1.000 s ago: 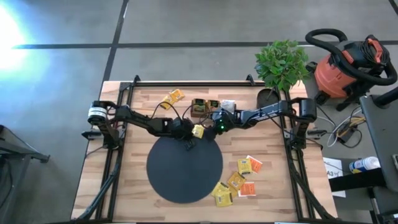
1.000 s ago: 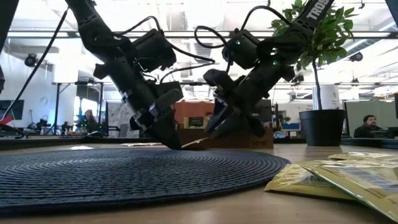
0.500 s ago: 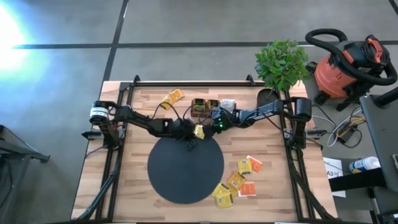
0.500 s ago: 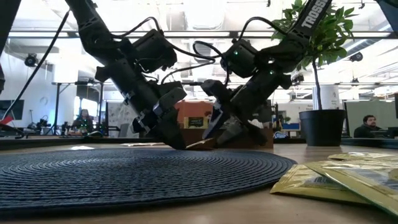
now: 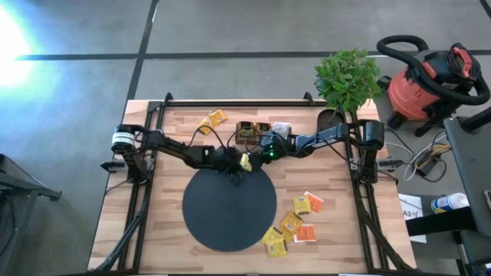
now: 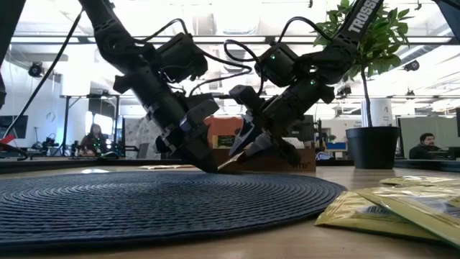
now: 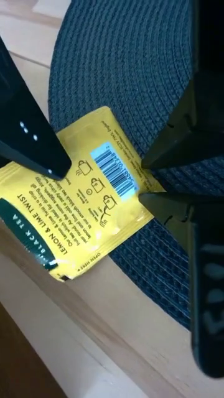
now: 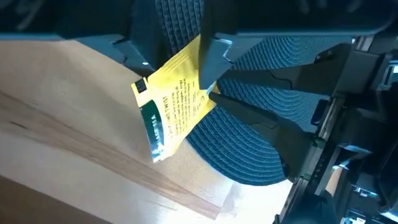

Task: Pick & Place Tea
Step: Put the yellow tea bag into the left section of the wooden organizer

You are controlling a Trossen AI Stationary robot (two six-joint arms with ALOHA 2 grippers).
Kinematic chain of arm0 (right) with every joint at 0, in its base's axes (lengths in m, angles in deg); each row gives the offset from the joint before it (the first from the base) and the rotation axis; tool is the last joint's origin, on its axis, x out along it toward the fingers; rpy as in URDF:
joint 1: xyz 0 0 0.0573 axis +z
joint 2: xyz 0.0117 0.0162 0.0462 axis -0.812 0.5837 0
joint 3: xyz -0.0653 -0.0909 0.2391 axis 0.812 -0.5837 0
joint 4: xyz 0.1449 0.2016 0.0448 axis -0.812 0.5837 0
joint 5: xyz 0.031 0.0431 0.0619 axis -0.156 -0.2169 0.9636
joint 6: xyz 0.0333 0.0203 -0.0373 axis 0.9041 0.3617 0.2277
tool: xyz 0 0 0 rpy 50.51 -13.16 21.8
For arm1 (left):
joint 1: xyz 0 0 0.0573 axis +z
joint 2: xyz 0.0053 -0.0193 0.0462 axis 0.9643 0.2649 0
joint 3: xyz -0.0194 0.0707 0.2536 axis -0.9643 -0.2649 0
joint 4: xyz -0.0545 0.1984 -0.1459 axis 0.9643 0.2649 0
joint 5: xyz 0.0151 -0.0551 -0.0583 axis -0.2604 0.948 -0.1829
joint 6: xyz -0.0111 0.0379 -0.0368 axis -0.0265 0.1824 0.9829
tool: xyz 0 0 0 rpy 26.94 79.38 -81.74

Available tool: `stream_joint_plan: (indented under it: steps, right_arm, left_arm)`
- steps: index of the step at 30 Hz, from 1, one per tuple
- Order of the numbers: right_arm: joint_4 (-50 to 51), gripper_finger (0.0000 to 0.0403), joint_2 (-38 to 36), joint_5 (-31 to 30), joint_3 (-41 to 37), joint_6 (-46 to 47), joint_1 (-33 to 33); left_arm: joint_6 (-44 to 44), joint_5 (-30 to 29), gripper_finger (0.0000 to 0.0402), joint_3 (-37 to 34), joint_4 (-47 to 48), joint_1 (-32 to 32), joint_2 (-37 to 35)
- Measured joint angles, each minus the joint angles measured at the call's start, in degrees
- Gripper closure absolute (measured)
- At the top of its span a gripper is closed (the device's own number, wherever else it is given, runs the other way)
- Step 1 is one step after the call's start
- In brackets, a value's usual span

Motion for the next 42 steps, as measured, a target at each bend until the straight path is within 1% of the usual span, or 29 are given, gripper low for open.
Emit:
stream_joint_plan:
  steps: [7, 12, 17, 18, 20, 22, 24, 26, 30, 32, 35, 37, 40, 42]
  right_arm:
    - [0.0, 0.0388, -0.1, 0.0, 0.0, -1.4, 0.0]
    - [-0.1, 0.0394, -1.2, 0.0, 0.0, -5.6, 0.0]
    - [0.0, 0.0394, -4.2, 0.0, 0.0, -11.5, 0.0]
    - [-0.2, 0.0394, -4.8, 0.2, 0.0, -13.5, 0.0]
    - [-0.2, 0.0394, -6.4, 2.6, 0.0, -17.8, 0.0]
    - [-0.3, 0.0394, -7.8, 5.5, 0.0, -21.7, 0.0]
    - [-0.1, 0.0394, -9.3, 5.5, 0.0, -24.4, 0.0]
    - [-0.1, 0.0394, -10.7, 3.6, 0.0, -28.3, 0.4]
    - [0.1, 0.0394, -13.5, -3.0, 0.0, -41.8, 1.6]
    - [1.0, 0.0394, -14.9, -8.2, 0.3, -50.2, 2.7]
    - [3.9, 0.0394, -15.5, -17.2, 2.4, -63.1, 4.8]
    - [6.2, 0.0394, -15.4, -24.8, 4.2, -70.3, 6.3]
    - [6.4, 0.0394, -14.2, -39.6, 6.3, -78.6, 7.8]
    - [5.7, 0.0394, -13.2, -48.4, 8.0, -82.6, 8.1]
  left_arm:
    - [-0.2, 0.0, 0.033, 2.6, 3.1, 0.0, -1.8]
    - [-0.2, -0.7, 0.033, 4.9, 11.0, 0.0, -7.2]
    - [1.5, -6.9, 0.033, 5.5, 19.2, 0.0, -15.2]
    - [2.3, -8.3, 0.033, 5.5, 20.7, 0.0, -16.9]
    - [4.3, -10.5, 0.033, 5.4, 23.5, 0.4, -19.9]
    - [6.4, -11.0, 0.033, 5.3, 25.7, 1.0, -22.3]
    - [8.9, -11.0, 0.033, 5.3, 26.9, 1.6, -24.2]
    - [12.3, -10.7, 0.033, 5.1, 26.8, 1.9, -26.0]
    - [22.3, -6.1, 0.033, 4.2, 26.7, 2.7, -27.9]
    - [27.5, -4.7, 0.033, 3.6, 26.4, 2.7, -28.6]
    - [34.3, -4.4, 0.033, 2.9, 24.5, 2.7, -28.9]
    - [37.5, -4.3, 0.033, 2.5, 23.2, 2.8, -28.9]
    - [40.0, -4.7, 0.033, 2.4, 18.9, 2.8, -28.9]
    - [40.3, -7.1, 0.033, 2.4, 14.3, 2.8, -29.3]
